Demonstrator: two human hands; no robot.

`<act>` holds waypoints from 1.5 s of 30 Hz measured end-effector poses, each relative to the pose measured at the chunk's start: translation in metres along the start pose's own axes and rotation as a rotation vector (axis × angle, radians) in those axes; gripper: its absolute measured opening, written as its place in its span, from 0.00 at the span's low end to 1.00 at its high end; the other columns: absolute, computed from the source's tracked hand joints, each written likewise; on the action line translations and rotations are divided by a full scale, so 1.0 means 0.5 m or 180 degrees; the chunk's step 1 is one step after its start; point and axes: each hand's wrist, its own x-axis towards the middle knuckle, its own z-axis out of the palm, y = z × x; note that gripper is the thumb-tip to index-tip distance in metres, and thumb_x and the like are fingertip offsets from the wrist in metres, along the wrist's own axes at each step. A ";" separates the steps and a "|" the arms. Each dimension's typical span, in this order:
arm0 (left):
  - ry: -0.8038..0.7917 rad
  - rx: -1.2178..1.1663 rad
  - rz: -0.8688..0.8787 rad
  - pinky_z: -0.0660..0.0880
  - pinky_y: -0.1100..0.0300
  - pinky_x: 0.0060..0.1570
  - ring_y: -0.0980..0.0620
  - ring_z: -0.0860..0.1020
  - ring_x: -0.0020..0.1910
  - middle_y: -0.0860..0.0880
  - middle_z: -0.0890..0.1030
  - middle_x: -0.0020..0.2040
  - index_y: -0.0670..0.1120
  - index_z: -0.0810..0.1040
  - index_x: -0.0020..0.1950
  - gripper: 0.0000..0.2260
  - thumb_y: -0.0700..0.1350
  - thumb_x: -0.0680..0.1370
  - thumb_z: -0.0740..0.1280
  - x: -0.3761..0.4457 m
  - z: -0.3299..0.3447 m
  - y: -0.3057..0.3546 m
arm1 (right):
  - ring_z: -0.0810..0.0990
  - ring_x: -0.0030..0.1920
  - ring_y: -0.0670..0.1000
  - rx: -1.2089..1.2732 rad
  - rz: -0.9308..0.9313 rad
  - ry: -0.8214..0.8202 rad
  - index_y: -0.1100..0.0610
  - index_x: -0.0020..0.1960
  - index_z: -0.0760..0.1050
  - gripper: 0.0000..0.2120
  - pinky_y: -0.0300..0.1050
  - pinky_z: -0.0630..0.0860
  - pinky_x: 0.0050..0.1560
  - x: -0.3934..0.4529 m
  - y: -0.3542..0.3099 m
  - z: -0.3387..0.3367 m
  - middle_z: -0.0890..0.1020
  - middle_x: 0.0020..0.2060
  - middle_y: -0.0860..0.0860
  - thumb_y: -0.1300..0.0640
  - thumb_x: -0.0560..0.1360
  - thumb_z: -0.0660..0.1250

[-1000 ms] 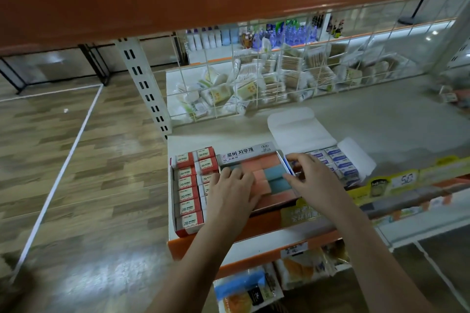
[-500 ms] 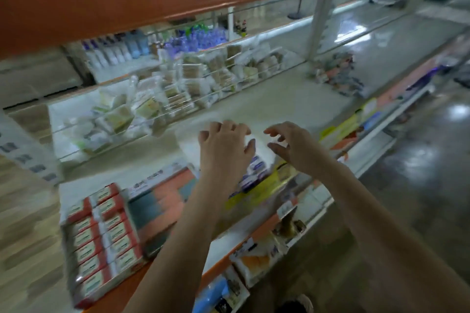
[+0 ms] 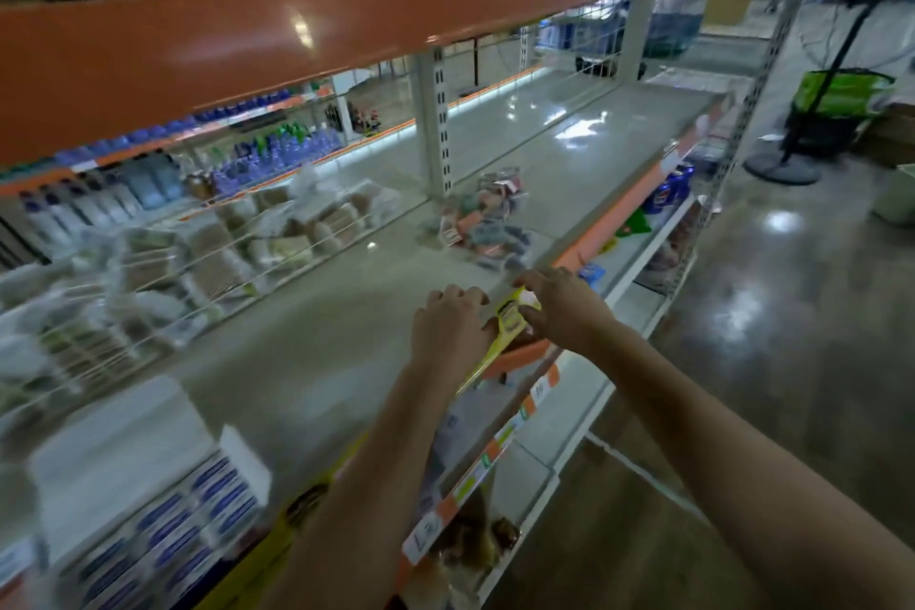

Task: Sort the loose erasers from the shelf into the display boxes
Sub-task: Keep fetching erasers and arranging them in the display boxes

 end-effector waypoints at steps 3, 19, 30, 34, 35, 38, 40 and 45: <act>-0.0126 0.0010 -0.0110 0.71 0.50 0.56 0.43 0.70 0.61 0.46 0.74 0.62 0.48 0.72 0.64 0.18 0.53 0.77 0.62 0.074 0.029 0.017 | 0.71 0.62 0.58 0.0043 0.0065 -0.0057 0.55 0.66 0.68 0.18 0.51 0.71 0.59 0.051 0.067 0.007 0.74 0.62 0.56 0.53 0.77 0.62; -0.0160 -0.0306 -0.1048 0.72 0.51 0.60 0.46 0.70 0.66 0.50 0.65 0.73 0.60 0.64 0.71 0.23 0.50 0.77 0.64 0.420 0.102 -0.023 | 0.76 0.56 0.57 0.0566 -0.0290 -0.0577 0.58 0.61 0.74 0.16 0.49 0.73 0.56 0.417 0.230 0.026 0.78 0.56 0.57 0.51 0.76 0.63; 0.0092 -0.0735 -0.1502 0.64 0.65 0.44 0.54 0.72 0.51 0.50 0.74 0.61 0.55 0.70 0.67 0.22 0.50 0.74 0.70 0.408 0.086 0.023 | 0.76 0.49 0.54 0.0523 -0.1347 -0.0881 0.58 0.53 0.76 0.11 0.41 0.70 0.45 0.494 0.283 0.056 0.79 0.50 0.56 0.53 0.74 0.66; 0.0707 -0.1119 -0.2052 0.71 0.63 0.40 0.56 0.75 0.45 0.52 0.76 0.52 0.54 0.70 0.60 0.19 0.44 0.72 0.71 0.382 0.099 0.054 | 0.75 0.47 0.49 0.0827 -0.1840 -0.0814 0.56 0.54 0.76 0.10 0.38 0.69 0.46 0.492 0.310 0.034 0.78 0.50 0.53 0.53 0.75 0.66; 0.0931 -0.1291 -0.2099 0.71 0.67 0.37 0.59 0.76 0.43 0.53 0.76 0.49 0.55 0.70 0.57 0.18 0.43 0.72 0.72 0.372 0.100 0.061 | 0.74 0.46 0.49 0.0946 -0.1933 -0.0770 0.56 0.54 0.76 0.10 0.37 0.69 0.46 0.488 0.310 0.026 0.78 0.50 0.52 0.53 0.75 0.66; 0.1432 -0.2045 -0.2112 0.73 0.71 0.35 0.64 0.77 0.41 0.55 0.77 0.46 0.54 0.70 0.51 0.16 0.38 0.72 0.72 0.325 0.088 0.086 | 0.74 0.47 0.48 0.1263 -0.2237 -0.0790 0.56 0.56 0.75 0.11 0.36 0.67 0.45 0.463 0.292 0.006 0.77 0.52 0.51 0.53 0.75 0.66; 0.1679 -0.2649 -0.2061 0.75 0.68 0.40 0.63 0.79 0.43 0.54 0.79 0.46 0.54 0.70 0.51 0.18 0.34 0.72 0.72 0.284 0.075 0.099 | 0.73 0.47 0.48 0.1410 -0.2408 -0.0811 0.55 0.56 0.75 0.11 0.38 0.68 0.47 0.441 0.272 -0.008 0.76 0.52 0.50 0.53 0.74 0.67; 0.2363 -0.3416 -0.1846 0.76 0.65 0.45 0.56 0.80 0.49 0.52 0.82 0.50 0.45 0.73 0.54 0.17 0.33 0.69 0.70 0.157 0.030 0.128 | 0.68 0.46 0.42 0.1768 -0.2843 -0.0717 0.54 0.57 0.77 0.12 0.28 0.66 0.47 0.379 0.202 -0.043 0.74 0.48 0.47 0.56 0.73 0.69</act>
